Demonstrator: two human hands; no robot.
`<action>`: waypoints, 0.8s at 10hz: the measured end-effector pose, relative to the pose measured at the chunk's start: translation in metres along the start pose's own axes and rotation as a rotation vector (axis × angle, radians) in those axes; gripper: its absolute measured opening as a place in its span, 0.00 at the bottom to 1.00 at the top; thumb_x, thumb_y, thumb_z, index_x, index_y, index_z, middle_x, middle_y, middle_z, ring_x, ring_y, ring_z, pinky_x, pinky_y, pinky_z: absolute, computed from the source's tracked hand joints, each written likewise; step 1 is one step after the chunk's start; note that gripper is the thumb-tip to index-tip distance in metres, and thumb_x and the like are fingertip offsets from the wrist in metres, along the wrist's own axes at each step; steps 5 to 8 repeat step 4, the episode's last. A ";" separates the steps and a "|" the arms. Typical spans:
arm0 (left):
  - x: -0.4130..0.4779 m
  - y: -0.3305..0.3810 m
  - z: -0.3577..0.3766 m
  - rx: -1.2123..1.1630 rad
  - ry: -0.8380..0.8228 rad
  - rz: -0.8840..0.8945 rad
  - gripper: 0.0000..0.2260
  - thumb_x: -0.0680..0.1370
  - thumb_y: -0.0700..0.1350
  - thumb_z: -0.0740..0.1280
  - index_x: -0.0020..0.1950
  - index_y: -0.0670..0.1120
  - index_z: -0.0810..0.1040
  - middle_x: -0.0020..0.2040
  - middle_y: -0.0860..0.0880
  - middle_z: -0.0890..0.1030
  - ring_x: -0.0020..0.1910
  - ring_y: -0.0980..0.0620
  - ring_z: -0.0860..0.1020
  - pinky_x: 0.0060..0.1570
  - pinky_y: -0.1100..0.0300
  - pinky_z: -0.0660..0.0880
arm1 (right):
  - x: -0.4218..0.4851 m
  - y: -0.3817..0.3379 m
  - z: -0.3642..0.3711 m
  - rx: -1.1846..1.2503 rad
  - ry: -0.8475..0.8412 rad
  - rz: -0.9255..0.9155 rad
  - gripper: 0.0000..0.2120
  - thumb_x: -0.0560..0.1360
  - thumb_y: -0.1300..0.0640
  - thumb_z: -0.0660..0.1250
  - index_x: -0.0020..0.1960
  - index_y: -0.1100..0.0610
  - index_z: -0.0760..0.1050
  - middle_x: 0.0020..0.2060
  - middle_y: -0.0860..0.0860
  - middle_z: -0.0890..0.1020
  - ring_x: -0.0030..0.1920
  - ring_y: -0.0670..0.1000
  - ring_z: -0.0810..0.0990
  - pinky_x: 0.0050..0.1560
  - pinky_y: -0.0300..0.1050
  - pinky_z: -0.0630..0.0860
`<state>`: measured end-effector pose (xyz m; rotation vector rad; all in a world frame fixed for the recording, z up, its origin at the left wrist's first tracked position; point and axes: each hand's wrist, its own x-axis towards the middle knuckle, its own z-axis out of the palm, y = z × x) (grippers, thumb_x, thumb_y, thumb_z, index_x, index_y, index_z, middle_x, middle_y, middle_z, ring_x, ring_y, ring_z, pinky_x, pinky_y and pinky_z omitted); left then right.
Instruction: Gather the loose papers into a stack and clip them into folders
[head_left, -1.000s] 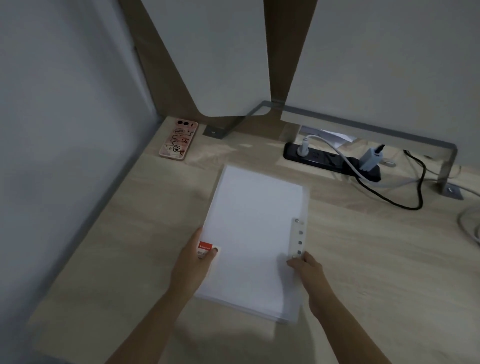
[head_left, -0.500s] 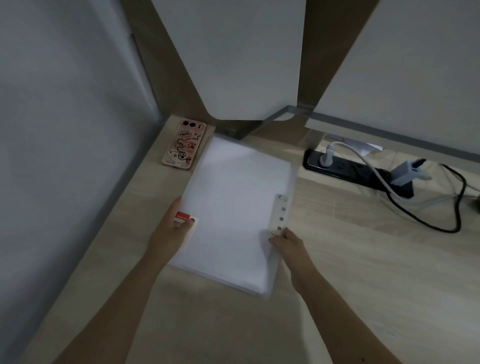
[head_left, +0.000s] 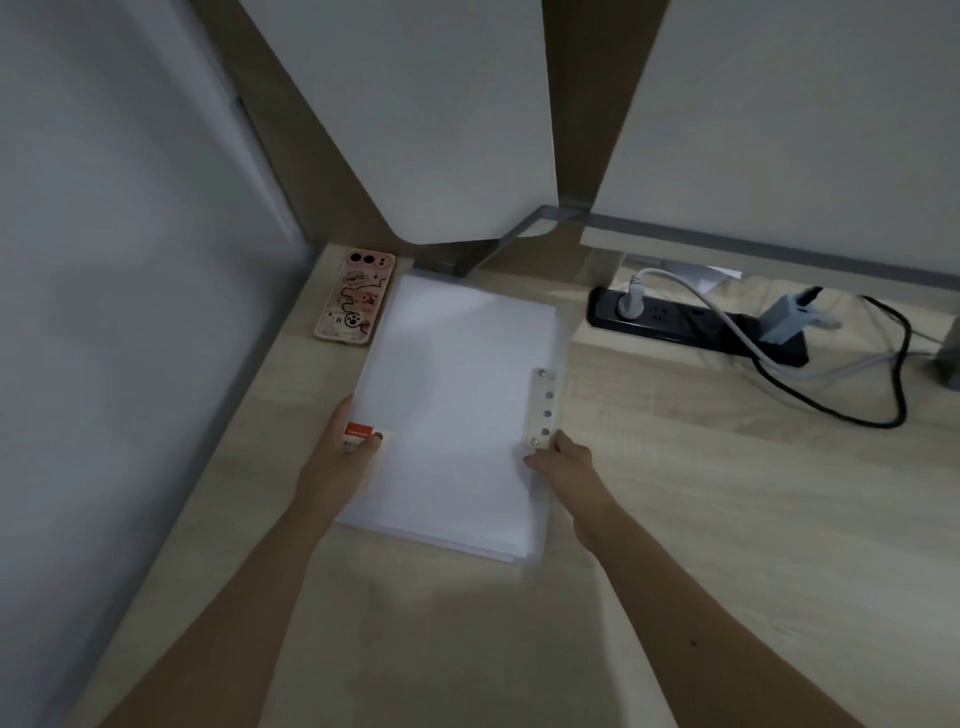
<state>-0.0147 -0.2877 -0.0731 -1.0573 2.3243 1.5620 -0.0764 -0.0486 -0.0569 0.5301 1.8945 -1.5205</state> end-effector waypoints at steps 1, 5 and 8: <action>-0.005 0.008 0.002 -0.002 0.011 -0.005 0.25 0.78 0.43 0.63 0.74 0.52 0.59 0.56 0.43 0.75 0.39 0.49 0.73 0.29 0.62 0.69 | -0.008 -0.003 -0.003 -0.013 -0.032 -0.016 0.11 0.72 0.66 0.62 0.52 0.69 0.69 0.53 0.58 0.74 0.46 0.53 0.75 0.41 0.36 0.73; -0.038 0.047 0.010 0.224 0.199 0.190 0.25 0.76 0.38 0.63 0.72 0.40 0.62 0.72 0.39 0.61 0.69 0.41 0.64 0.69 0.49 0.63 | -0.064 -0.027 -0.062 0.020 -0.075 -0.123 0.17 0.77 0.61 0.62 0.65 0.60 0.71 0.57 0.54 0.78 0.58 0.53 0.77 0.61 0.45 0.70; -0.038 0.047 0.010 0.224 0.199 0.190 0.25 0.76 0.38 0.63 0.72 0.40 0.62 0.72 0.39 0.61 0.69 0.41 0.64 0.69 0.49 0.63 | -0.064 -0.027 -0.062 0.020 -0.075 -0.123 0.17 0.77 0.61 0.62 0.65 0.60 0.71 0.57 0.54 0.78 0.58 0.53 0.77 0.61 0.45 0.70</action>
